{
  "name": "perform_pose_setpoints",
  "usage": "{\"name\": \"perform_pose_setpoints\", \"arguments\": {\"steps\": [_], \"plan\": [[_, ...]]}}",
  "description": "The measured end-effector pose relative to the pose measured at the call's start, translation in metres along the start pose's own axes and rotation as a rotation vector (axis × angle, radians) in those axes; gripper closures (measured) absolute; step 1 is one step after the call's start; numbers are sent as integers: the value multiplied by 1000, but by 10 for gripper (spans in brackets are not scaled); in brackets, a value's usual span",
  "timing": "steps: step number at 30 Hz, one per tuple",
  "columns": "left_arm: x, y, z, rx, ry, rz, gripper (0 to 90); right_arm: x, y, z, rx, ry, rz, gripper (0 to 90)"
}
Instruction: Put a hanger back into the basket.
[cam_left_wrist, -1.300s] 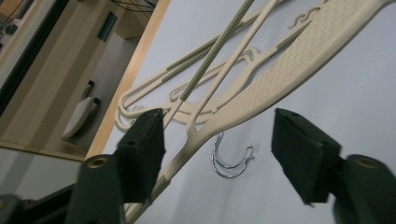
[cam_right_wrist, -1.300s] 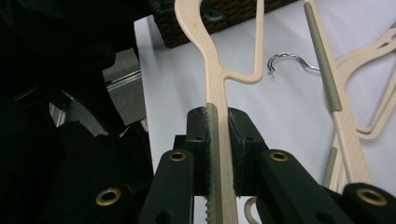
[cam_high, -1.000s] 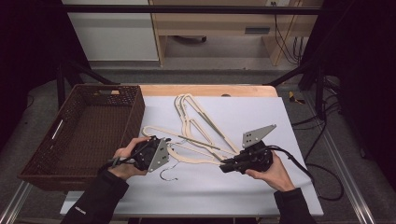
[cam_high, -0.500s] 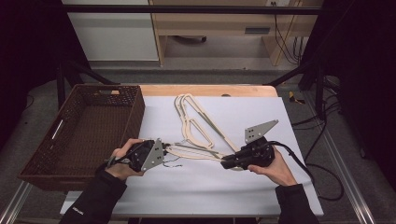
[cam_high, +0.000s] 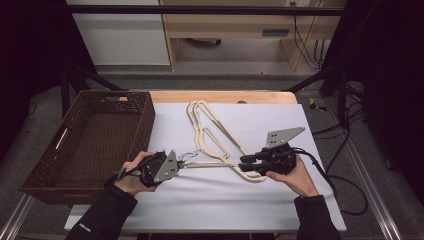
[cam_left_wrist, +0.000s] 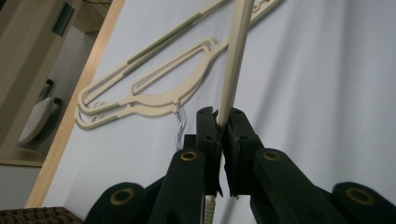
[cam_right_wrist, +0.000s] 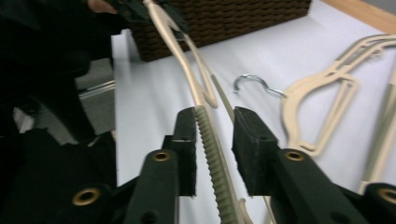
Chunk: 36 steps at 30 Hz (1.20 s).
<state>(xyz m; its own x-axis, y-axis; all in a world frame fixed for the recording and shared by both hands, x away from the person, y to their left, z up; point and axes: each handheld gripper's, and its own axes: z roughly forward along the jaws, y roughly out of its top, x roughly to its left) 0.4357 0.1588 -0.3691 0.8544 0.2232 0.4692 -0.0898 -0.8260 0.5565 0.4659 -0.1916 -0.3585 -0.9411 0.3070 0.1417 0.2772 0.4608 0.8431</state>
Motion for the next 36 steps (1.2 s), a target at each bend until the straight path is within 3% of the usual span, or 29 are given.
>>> {"name": "perform_pose_setpoints", "arguments": {"steps": [4,6,9,11,16,20,25,29,36], "plan": [[-1,2,1,14,-19,-10,860,-1,0,-1,-43,-89,-24,518],[-3,3,2,27,-21,-7,866,-1,1,-4,-68,-137,-38,493],[-2,5,2,37,2,-36,874,-2,2,-10,-117,-206,-42,428],[1,5,2,34,-8,-62,875,-1,2,-14,-136,-249,-44,425],[3,9,-2,55,22,-110,875,0,-2,-20,-196,-354,-41,296],[6,15,-5,49,45,-188,875,1,-9,-26,-239,-386,-11,249],[15,26,-14,-11,62,-303,874,3,-17,-31,-262,-411,20,210],[27,36,-31,-15,93,-321,874,3,-22,-27,-243,-422,47,174],[52,47,-70,-71,105,-382,874,4,-26,-22,-246,-456,75,126]]}}
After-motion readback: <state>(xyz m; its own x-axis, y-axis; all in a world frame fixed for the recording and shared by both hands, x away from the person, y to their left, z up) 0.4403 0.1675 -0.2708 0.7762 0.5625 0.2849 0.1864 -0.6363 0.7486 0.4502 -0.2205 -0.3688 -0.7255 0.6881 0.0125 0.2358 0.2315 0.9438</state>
